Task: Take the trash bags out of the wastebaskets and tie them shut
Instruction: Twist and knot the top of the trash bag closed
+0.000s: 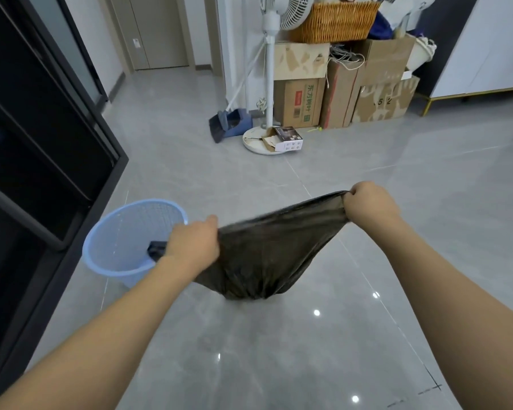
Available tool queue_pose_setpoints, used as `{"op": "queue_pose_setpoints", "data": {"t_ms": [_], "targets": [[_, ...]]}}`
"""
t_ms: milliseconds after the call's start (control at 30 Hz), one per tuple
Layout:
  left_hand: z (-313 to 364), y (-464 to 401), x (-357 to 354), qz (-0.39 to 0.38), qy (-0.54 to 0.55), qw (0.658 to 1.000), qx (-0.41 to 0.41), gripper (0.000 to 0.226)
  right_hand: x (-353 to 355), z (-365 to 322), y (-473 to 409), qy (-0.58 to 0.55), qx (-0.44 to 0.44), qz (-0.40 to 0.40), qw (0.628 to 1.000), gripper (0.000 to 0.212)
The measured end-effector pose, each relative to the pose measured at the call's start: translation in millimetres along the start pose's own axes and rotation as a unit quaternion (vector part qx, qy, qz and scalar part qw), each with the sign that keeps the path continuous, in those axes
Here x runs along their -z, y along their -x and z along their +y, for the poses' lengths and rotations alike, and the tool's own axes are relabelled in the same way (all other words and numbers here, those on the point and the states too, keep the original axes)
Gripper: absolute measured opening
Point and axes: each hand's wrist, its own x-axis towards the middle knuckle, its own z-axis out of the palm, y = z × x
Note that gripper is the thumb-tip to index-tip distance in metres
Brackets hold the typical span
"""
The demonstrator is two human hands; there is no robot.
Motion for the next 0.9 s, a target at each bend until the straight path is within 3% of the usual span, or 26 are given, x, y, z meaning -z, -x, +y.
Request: {"op": "queue_pose_setpoints", "data": {"t_ms": [33, 100, 167, 233, 300, 333, 367, 433, 500, 567, 633, 667, 733, 767, 900], "targets": [[-12, -5, 0, 0.026, 0.035, 0.999, 0.017, 0.016, 0, 5, -1, -0.001, -0.003, 0.001, 1.000, 0.021], [-31, -11, 0, 0.048, 0.066, 0.996, 0.040, 0.014, 0, 13, -3, -0.055, -0.001, -0.028, 0.998, 0.026], [-39, -10, -2, 0.044, 0.085, 0.994, 0.059, 0.017, -1, 14, 0, -0.255, 0.006, -0.100, 0.962, 0.023], [-38, -12, -6, 0.016, 0.141, 0.987, 0.080, 0.017, 3, 8, 5, -0.514, -0.026, -0.154, 0.843, 0.023], [-35, -15, -6, 0.010, 0.206, 0.975, 0.087, 0.016, 3, 5, 12, -0.677, -0.050, -0.180, 0.712, 0.024], [-34, -17, -4, 0.012, 0.232, 0.968, 0.090, 0.016, 1, 4, 16, -0.692, -0.050, -0.190, 0.695, 0.024], [-32, -19, -1, 0.014, 0.257, 0.962, 0.097, 0.015, -3, 2, 17, -0.677, -0.046, -0.193, 0.709, 0.024], [-31, -22, 4, 0.019, 0.292, 0.950, 0.113, 0.011, -14, -1, 20, -0.580, -0.022, -0.207, 0.788, 0.027], [-34, -23, 6, 0.017, 0.295, 0.947, 0.128, 0.010, -24, -7, 21, -0.442, 0.044, -0.261, 0.857, 0.026], [-40, -22, 4, 0.006, 0.287, 0.948, 0.138, 0.012, -29, -7, 17, -0.293, 0.128, -0.301, 0.898, 0.037], [-44, -20, 2, -0.008, 0.283, 0.949, 0.140, 0.014, -26, -5, 24, -0.180, 0.190, -0.372, 0.891, 0.068], [-45, -20, 2, -0.013, 0.283, 0.949, 0.139, 0.016, -23, -7, 31, -0.113, 0.218, -0.388, 0.888, 0.069], [-48, -18, 3, -0.023, 0.299, 0.944, 0.141, 0.023, -21, -6, 35, -0.023, 0.263, -0.347, 0.900, 0.028], [-50, -17, 6, -0.027, 0.314, 0.938, 0.145, 0.026, -22, -11, 34, -0.031, 0.270, -0.320, 0.907, 0.013], [-54, -15, 15, -0.038, 0.404, 0.898, 0.173, 0.031, -14, -8, 30, -0.217, 0.181, -0.273, 0.919, 0.021]]}}
